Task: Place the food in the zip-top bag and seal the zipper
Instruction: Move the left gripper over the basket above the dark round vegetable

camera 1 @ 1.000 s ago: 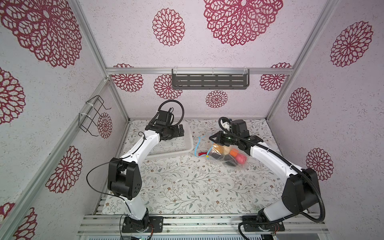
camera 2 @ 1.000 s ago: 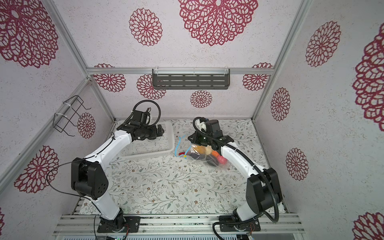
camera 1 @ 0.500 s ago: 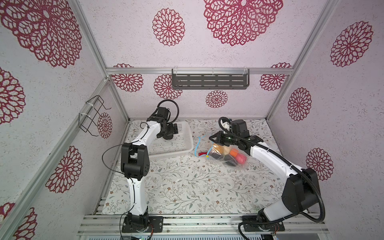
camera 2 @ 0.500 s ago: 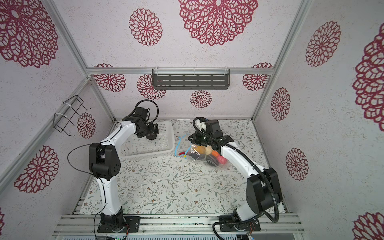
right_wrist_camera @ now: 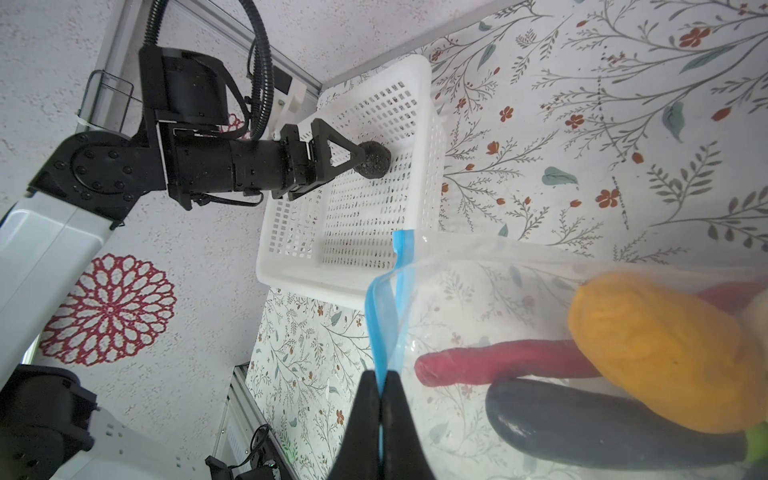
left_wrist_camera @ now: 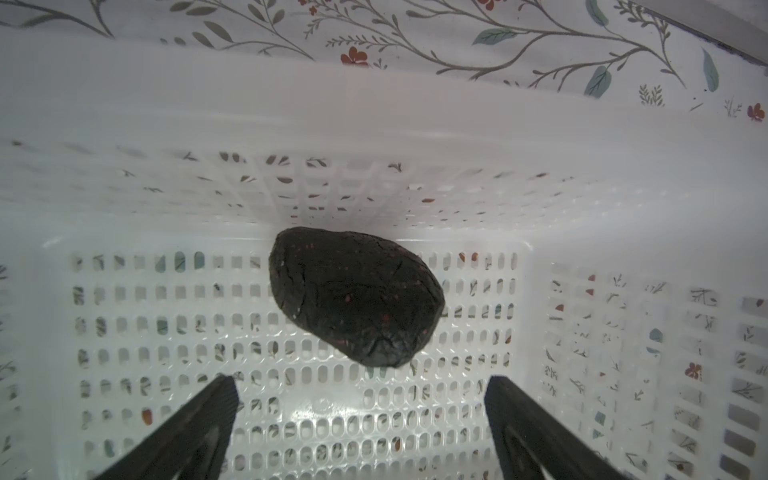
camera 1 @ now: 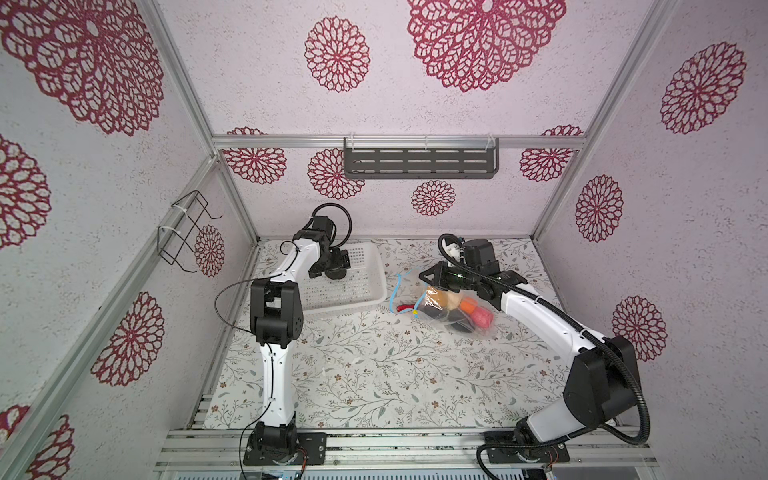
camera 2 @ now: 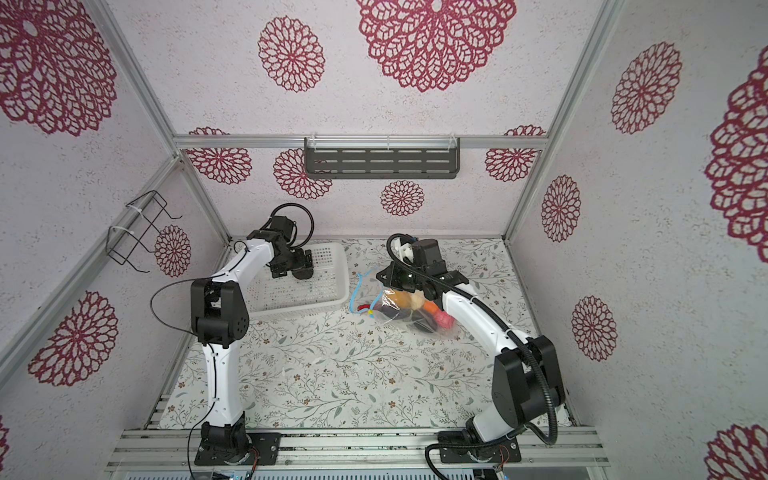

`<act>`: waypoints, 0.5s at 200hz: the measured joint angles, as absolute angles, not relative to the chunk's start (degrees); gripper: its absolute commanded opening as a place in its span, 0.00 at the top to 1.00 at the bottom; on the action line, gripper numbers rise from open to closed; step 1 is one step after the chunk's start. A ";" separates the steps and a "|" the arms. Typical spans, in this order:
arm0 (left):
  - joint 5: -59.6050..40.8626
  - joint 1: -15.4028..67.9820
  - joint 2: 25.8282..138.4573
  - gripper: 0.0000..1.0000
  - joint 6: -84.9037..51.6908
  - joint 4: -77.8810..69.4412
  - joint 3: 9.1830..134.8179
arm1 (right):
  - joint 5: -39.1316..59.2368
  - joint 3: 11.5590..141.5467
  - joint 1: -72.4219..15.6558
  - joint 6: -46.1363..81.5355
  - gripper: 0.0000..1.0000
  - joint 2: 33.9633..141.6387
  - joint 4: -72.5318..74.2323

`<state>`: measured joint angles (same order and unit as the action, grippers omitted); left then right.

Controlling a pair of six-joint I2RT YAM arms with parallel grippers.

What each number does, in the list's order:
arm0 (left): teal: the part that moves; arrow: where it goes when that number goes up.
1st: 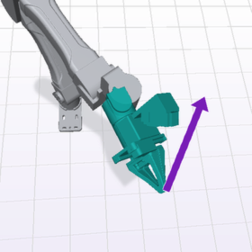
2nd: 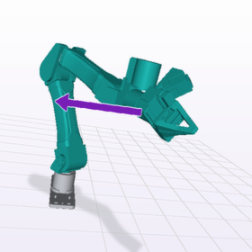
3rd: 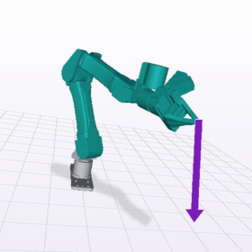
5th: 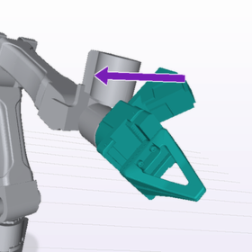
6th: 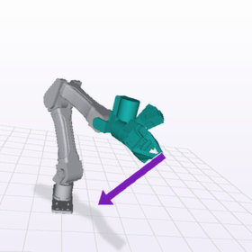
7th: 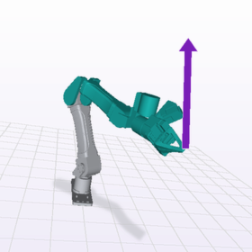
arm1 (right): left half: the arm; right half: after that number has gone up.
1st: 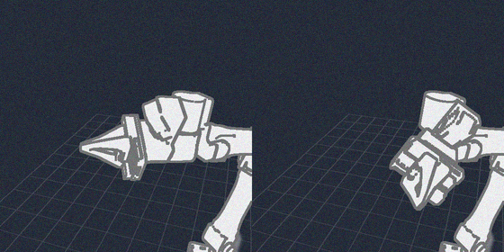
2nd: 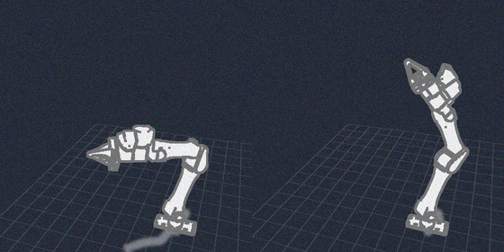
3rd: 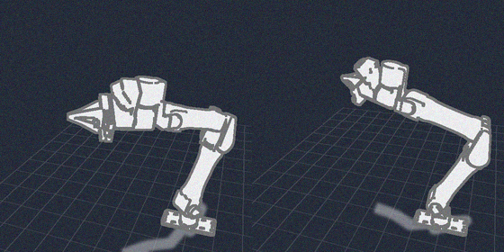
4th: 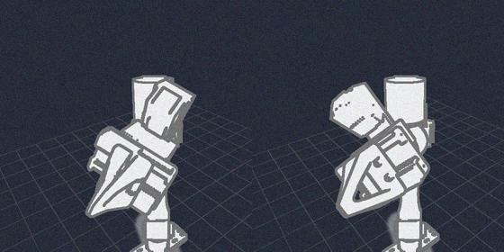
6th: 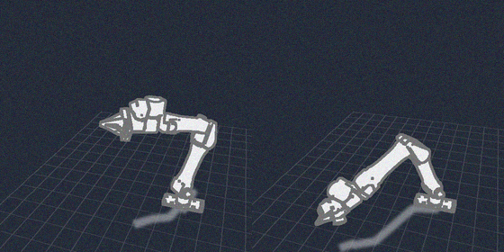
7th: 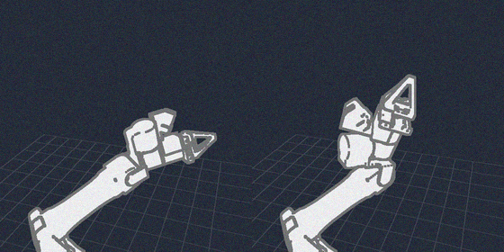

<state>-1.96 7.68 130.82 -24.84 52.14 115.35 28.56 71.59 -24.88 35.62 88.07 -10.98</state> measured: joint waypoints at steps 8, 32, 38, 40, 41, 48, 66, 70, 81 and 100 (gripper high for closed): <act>-2.11 7.68 131.28 0.03 -24.84 52.12 115.39 | 28.60 71.59 -24.88 35.59 1.00 88.07 -10.98; -2.26 7.51 132.31 0.03 -24.80 52.12 115.63 | 28.69 71.59 -24.88 35.62 1.00 88.07 -10.98; -2.28 7.44 132.62 0.03 -24.80 52.14 115.96 | 28.71 71.59 -24.88 35.62 1.00 88.07 -10.98; -2.28 7.44 132.81 0.03 -24.80 52.16 116.11 | 28.71 71.59 -24.88 35.59 1.00 88.07 -10.98; -2.28 7.44 132.86 0.03 -24.80 52.16 116.18 | 28.71 71.59 -24.88 35.59 1.00 88.07 -10.98; -2.28 7.42 133.29 0.03 -24.82 52.10 116.73 | 28.71 71.59 -24.88 35.62 1.00 88.07 -10.98; -2.28 7.27 134.50 0.03 -24.75 51.68 117.71 | 28.71 71.59 -24.88 35.59 1.00 88.07 -11.00; -2.26 7.20 134.74 0.03 -24.71 51.59 117.82 | 28.71 71.59 -24.88 35.59 1.00 88.07 -11.00; -2.24 7.07 135.35 0.03 -24.60 51.46 117.99 | 28.69 71.59 -24.88 35.59 1.00 88.07 -11.00; -2.07 6.83 136.25 0.03 -24.38 51.44 118.28 | 28.69 71.59 -24.88 35.59 1.00 88.07 -11.00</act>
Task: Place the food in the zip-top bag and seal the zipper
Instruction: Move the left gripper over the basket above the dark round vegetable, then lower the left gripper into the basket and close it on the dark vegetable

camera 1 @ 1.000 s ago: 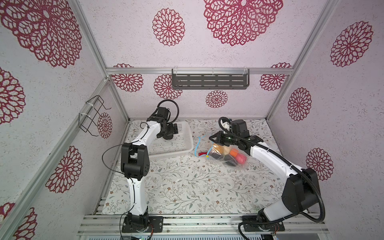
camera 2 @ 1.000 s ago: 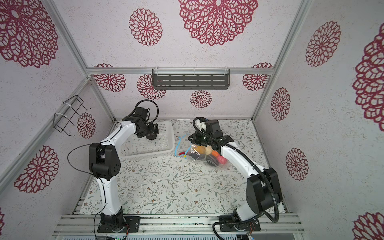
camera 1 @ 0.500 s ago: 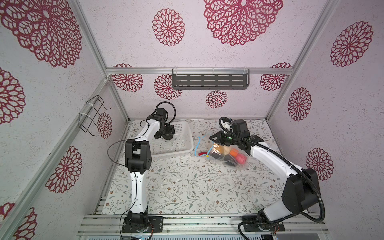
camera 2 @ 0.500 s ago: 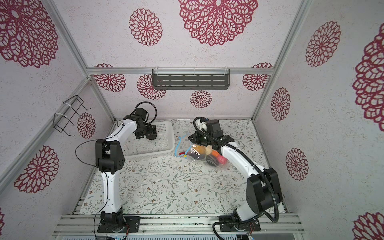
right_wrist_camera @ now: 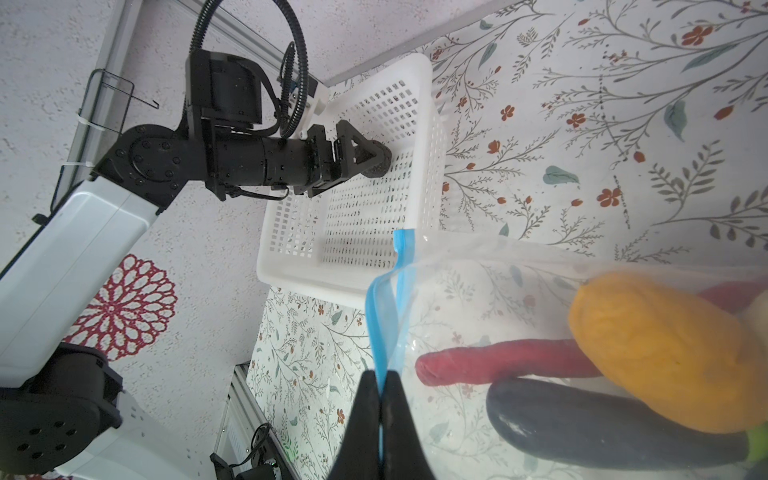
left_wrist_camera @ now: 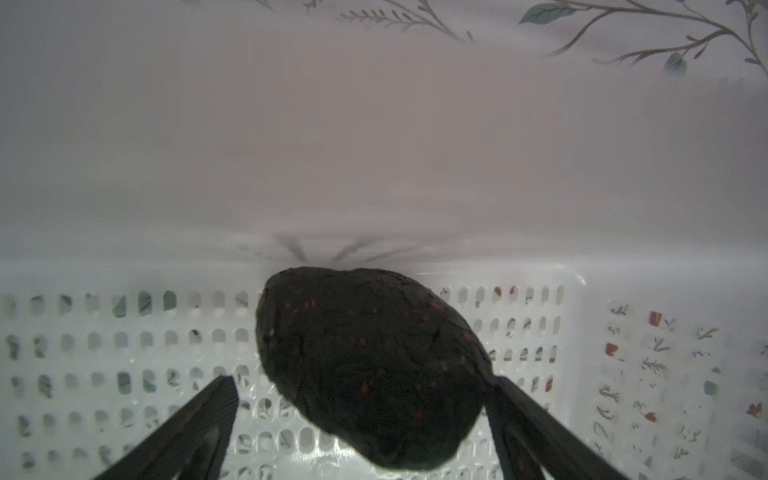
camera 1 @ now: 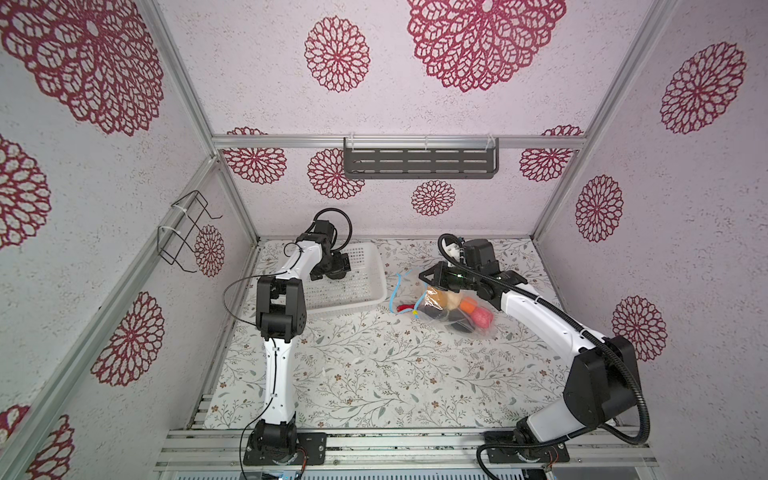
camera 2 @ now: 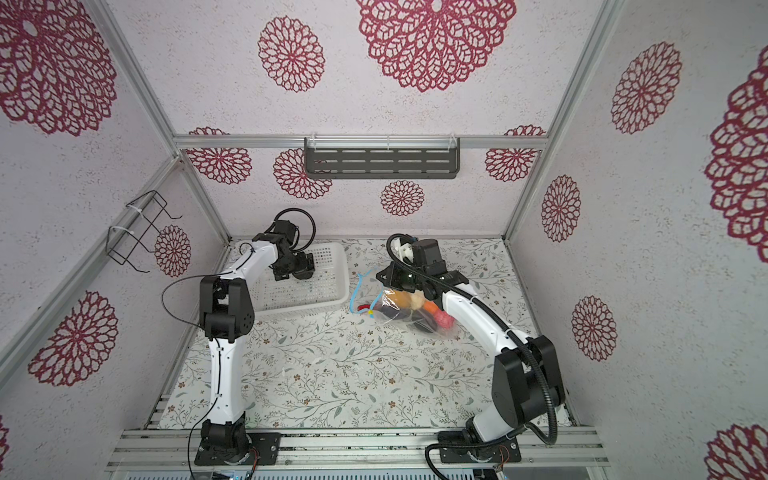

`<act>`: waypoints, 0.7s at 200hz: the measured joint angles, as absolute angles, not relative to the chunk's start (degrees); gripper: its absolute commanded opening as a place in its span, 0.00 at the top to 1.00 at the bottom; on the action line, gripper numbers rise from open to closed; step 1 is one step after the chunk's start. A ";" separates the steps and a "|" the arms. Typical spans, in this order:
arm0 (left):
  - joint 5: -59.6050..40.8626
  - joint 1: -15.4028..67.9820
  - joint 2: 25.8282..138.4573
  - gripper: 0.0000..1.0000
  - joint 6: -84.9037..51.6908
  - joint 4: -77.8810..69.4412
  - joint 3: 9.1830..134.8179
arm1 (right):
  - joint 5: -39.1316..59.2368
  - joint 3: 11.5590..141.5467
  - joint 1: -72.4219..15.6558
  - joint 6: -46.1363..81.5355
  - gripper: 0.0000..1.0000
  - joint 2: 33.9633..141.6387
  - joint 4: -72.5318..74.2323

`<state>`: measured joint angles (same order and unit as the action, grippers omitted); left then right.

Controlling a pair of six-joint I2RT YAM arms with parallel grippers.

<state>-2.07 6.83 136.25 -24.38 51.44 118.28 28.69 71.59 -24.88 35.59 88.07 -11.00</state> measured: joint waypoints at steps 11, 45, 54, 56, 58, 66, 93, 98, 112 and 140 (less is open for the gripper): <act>-2.04 6.72 136.90 0.03 -24.08 51.62 119.02 | 28.69 71.59 -24.84 35.59 1.00 88.07 -11.03; -1.87 6.46 139.02 0.03 -23.00 51.77 122.56 | 28.67 71.59 -24.73 35.59 1.00 88.07 -11.16; -1.85 6.42 139.63 0.03 -22.72 51.81 123.48 | 28.67 71.59 -24.73 35.59 1.00 88.07 -11.25; -1.85 6.39 139.72 0.03 -22.68 51.81 123.70 | 28.67 71.59 -24.73 35.59 1.00 88.07 -11.27; -1.85 6.37 139.85 0.03 -22.68 51.79 123.90 | 28.67 71.59 -24.73 35.59 1.00 88.07 -11.27; -1.85 6.35 140.27 0.03 -22.55 51.83 124.53 | 28.67 71.59 -24.73 35.59 1.00 88.07 -11.33; -1.93 6.26 140.97 0.02 -22.46 51.96 125.58 | 28.60 71.59 -24.73 35.59 1.00 88.07 -11.51; -1.96 6.26 141.05 0.02 -22.44 52.01 125.67 | 28.60 71.59 -24.73 35.59 1.00 88.07 -11.55; -2.00 6.22 141.14 0.01 -22.37 52.05 125.67 | 28.53 71.59 -24.73 35.59 1.00 88.07 -11.64; -2.04 6.11 141.16 0.00 -22.28 52.21 125.67 | 28.53 71.59 -24.73 35.59 1.00 88.07 -11.86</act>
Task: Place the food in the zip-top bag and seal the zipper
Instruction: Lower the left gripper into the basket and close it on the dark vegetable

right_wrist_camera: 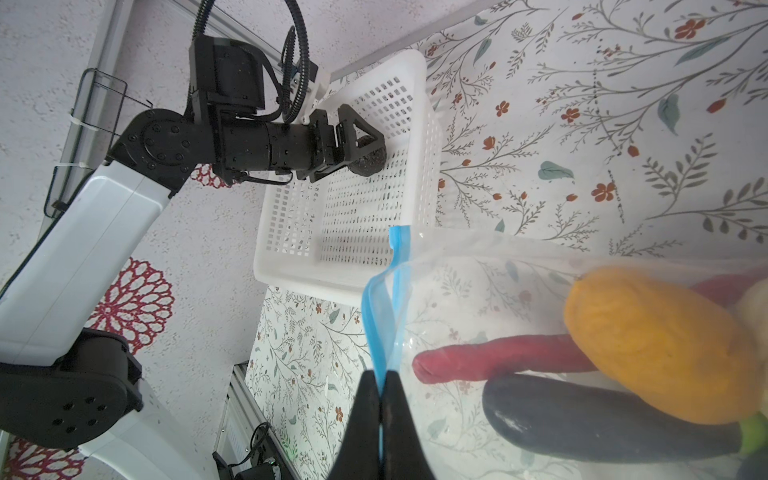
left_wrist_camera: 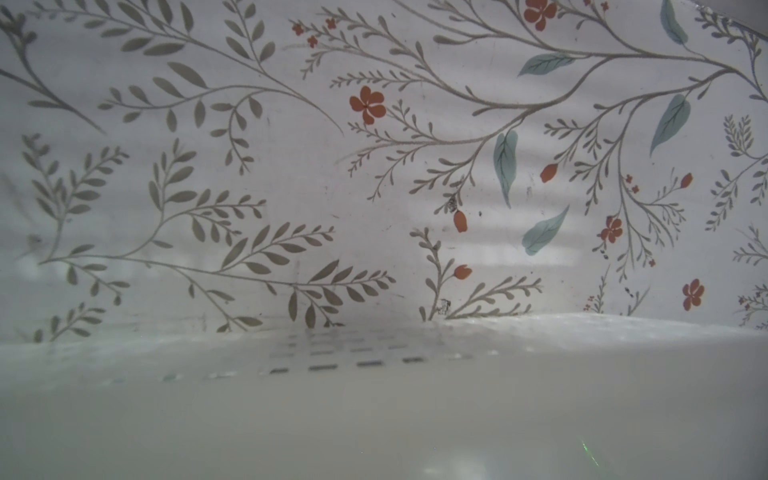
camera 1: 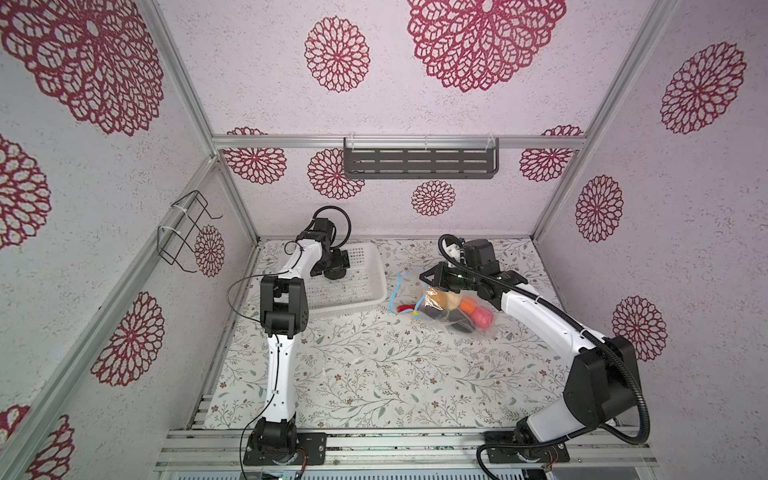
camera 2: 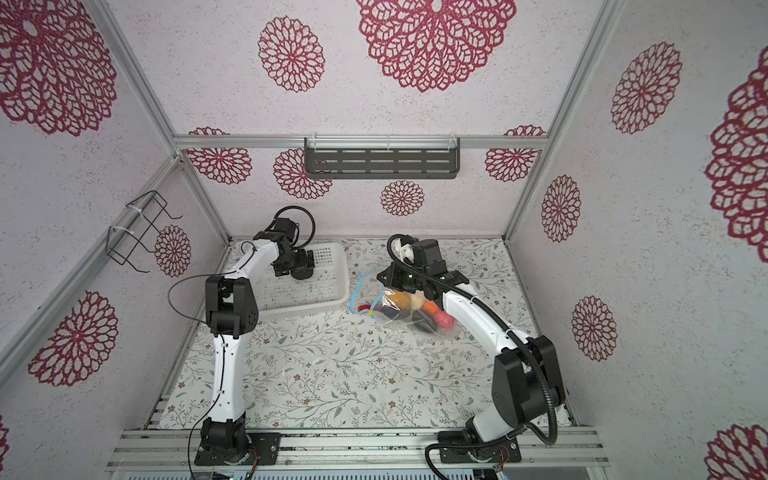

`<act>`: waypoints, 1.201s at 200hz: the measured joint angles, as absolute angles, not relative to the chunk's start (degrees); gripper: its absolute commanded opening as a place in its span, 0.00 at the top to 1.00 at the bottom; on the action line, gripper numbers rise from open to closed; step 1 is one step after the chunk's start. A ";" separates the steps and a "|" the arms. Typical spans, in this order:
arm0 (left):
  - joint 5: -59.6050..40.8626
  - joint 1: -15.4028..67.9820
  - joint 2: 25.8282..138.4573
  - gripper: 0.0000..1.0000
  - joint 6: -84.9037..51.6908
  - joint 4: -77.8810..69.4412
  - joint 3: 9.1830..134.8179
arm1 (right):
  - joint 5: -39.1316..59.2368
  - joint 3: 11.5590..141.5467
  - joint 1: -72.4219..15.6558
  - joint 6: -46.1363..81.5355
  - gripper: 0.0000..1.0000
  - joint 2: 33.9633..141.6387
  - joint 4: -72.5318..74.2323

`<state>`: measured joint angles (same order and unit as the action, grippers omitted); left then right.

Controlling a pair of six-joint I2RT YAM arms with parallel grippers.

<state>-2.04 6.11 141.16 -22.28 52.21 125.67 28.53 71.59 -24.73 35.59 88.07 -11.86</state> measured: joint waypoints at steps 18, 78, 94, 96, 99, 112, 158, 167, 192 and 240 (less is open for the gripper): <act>-2.07 6.09 141.16 0.01 -22.24 52.27 125.67 | 28.51 71.59 -24.73 35.59 1.00 88.07 -11.88; -2.28 6.07 141.16 0.14 -22.04 52.36 125.64 | 28.51 71.59 -24.73 35.59 1.00 88.07 -11.88; -2.39 6.07 141.16 0.17 -22.28 52.31 125.64 | 28.51 71.59 -24.73 35.57 1.00 88.07 -11.88; -2.42 6.07 141.16 0.17 -22.24 52.31 125.64 | 28.51 71.59 -24.73 35.57 1.00 88.07 -11.88; -2.46 6.07 141.16 0.18 -22.28 52.31 125.64 | 28.51 71.59 -24.73 35.59 1.00 88.07 -11.90; -2.50 6.07 141.16 0.19 -22.37 52.27 125.64 | 28.51 71.59 -24.73 35.57 1.00 88.07 -11.90; -2.68 6.04 141.16 0.23 -22.72 52.25 125.56 | 28.51 71.59 -24.73 35.57 1.00 88.07 -11.90; -2.79 6.04 141.14 0.24 -22.79 52.01 125.25 | 28.51 71.59 -24.73 35.59 1.00 88.07 -11.90; -3.33 6.07 140.18 0.26 -23.46 50.94 123.52 | 28.51 71.59 -24.73 35.59 1.00 88.07 -11.90; -3.77 6.76 133.62 0.30 -24.51 50.19 113.91 | 28.53 71.59 -24.67 35.57 1.00 88.07 -11.88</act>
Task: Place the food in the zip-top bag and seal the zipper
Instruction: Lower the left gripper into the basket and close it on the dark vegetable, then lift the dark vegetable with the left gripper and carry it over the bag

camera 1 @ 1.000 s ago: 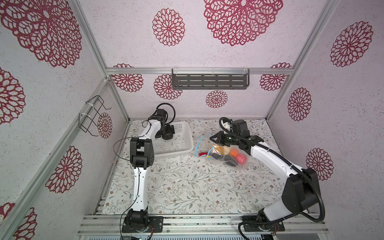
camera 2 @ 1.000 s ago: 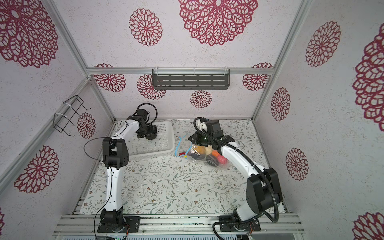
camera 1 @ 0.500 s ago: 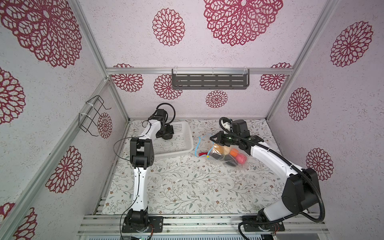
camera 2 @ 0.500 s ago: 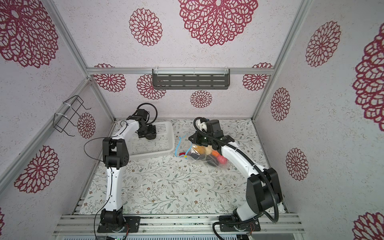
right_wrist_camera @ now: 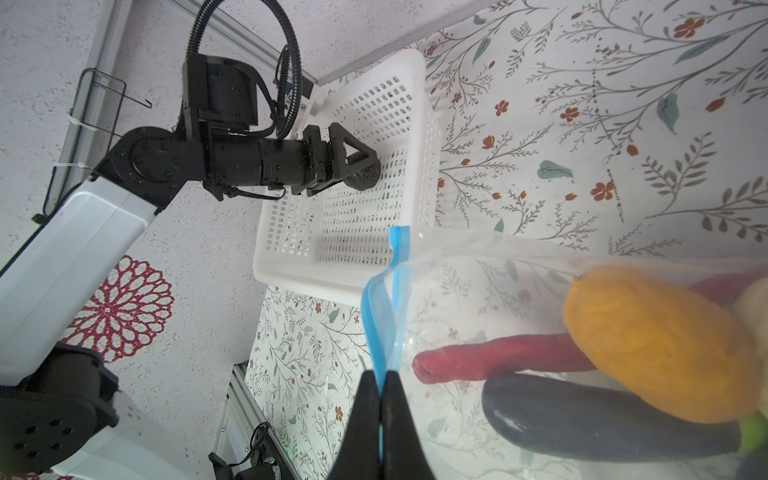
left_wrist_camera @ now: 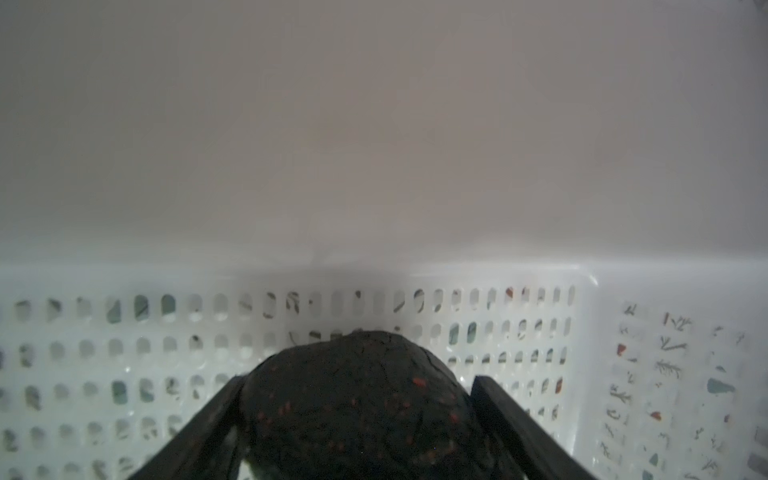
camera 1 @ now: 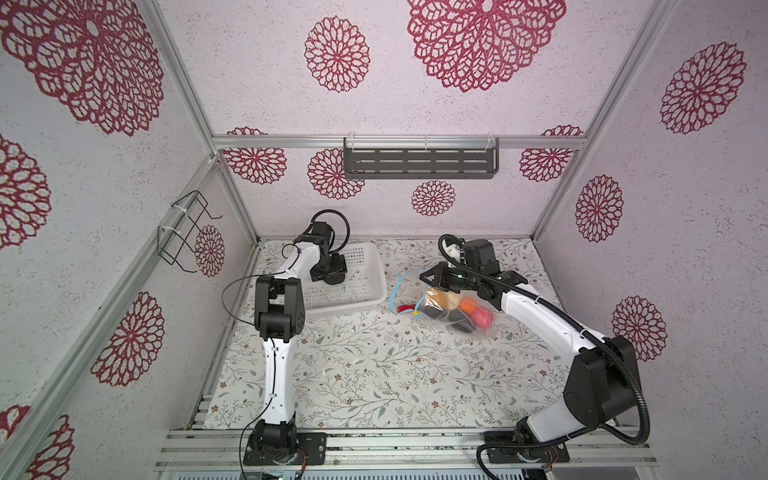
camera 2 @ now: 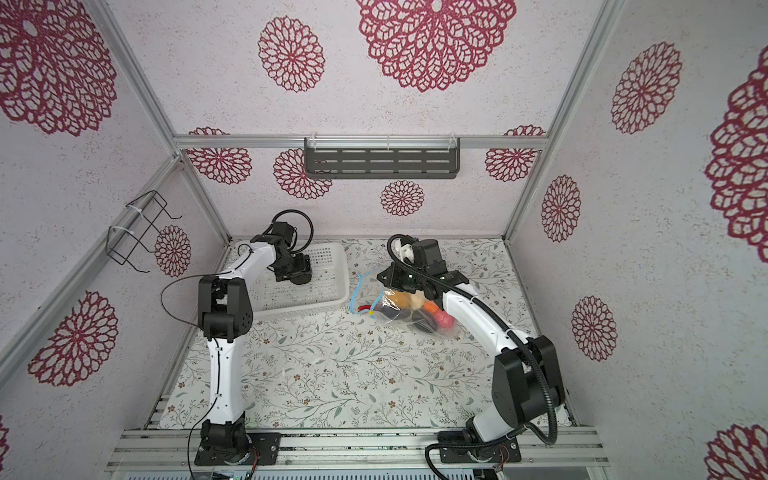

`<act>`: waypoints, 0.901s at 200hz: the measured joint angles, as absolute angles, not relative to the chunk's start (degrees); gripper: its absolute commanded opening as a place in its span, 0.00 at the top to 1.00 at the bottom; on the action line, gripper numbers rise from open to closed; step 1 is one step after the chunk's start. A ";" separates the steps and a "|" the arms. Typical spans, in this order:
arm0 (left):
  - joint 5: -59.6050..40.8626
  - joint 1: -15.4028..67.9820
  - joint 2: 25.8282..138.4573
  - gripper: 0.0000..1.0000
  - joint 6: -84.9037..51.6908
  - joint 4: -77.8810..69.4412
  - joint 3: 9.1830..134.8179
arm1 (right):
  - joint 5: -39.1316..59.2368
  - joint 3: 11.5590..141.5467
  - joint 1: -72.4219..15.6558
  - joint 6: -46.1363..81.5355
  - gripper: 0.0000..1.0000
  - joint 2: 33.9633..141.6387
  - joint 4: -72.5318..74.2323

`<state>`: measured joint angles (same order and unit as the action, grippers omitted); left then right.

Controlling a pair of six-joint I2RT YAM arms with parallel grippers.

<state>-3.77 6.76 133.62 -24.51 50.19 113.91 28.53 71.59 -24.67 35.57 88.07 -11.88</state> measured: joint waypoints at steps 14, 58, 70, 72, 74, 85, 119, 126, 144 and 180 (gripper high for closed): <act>-3.66 7.38 131.02 0.30 -24.91 50.00 110.78 | 28.56 71.59 -24.56 35.59 1.00 88.07 -11.88; -3.14 10.81 120.42 0.32 -26.20 47.16 100.75 | 28.62 71.59 -24.38 35.59 1.00 88.07 -11.81; -3.11 11.97 117.49 0.32 -26.74 46.15 98.32 | 28.69 71.59 -24.36 35.59 1.00 88.07 -11.79; -3.11 12.10 117.21 0.32 -26.76 46.02 98.06 | 28.69 71.59 -24.36 35.59 1.00 88.07 -11.79; -3.11 12.27 116.73 0.33 -26.83 45.89 97.69 | 28.71 71.59 -24.36 35.59 1.00 88.07 -11.79; -3.07 13.34 114.54 0.33 -27.33 45.12 95.94 | 28.71 71.59 -24.34 35.59 1.00 88.07 -11.68; -2.70 15.99 108.95 0.33 -28.56 43.88 92.47 | 28.69 71.26 -24.27 35.62 1.00 87.92 -11.09; -2.63 16.49 107.94 0.33 -28.75 43.62 92.05 | 28.71 70.78 -24.27 35.62 1.00 87.70 -10.79; -2.28 17.63 105.60 0.33 -29.12 43.11 91.00 | 28.69 69.52 -24.29 35.64 1.00 87.18 -10.48; -2.22 18.90 101.43 0.33 -29.67 42.24 87.64 | 28.71 67.90 -24.29 36.05 1.00 86.87 -9.91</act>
